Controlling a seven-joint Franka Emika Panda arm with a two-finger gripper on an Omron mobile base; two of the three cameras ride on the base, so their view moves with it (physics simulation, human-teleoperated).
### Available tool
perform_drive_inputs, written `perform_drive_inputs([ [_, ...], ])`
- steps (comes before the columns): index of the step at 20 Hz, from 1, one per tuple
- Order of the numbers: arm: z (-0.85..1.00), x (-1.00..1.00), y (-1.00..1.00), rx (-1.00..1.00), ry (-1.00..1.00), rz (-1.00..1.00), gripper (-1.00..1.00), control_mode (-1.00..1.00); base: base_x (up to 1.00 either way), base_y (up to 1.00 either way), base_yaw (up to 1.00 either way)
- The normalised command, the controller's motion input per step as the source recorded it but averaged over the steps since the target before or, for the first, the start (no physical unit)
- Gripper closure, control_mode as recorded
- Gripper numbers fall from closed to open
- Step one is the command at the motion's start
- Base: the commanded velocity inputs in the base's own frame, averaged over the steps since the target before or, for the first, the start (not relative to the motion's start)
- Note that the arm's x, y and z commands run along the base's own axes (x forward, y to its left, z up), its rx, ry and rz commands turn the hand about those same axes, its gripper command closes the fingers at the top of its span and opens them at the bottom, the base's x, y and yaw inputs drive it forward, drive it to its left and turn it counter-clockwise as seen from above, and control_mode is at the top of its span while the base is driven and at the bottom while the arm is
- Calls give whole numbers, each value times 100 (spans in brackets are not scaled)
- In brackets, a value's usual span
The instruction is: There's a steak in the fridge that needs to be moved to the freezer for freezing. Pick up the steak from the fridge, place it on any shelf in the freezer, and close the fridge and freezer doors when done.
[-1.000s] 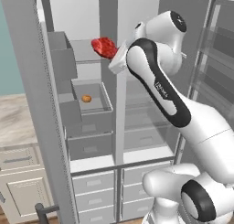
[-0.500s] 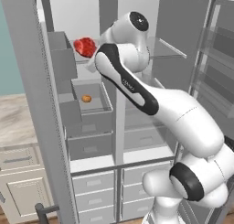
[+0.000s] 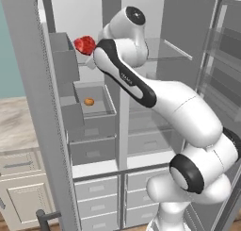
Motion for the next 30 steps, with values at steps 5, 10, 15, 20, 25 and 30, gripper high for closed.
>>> perform_drive_inputs([
  [5, -16, 33, 0, -1, 0, 0, 100, -100, 0, 0, 0],
  [10, -17, 32, 0, -2, 0, 0, 100, -100, 0, 0, 0],
  [15, -1, 37, 17, -4, 0, 0, 100, -100, 0, 0, 0],
  [20, -1, 52, 31, -9, 5, 0, 100, -100, 0, 0, 0],
  [25, -1, 53, 15, -6, 6, 0, 100, -100, 0, 0, 0],
  [30, -2, 50, 13, -5, 0, 0, 100, -100, 0, 0, 0],
])
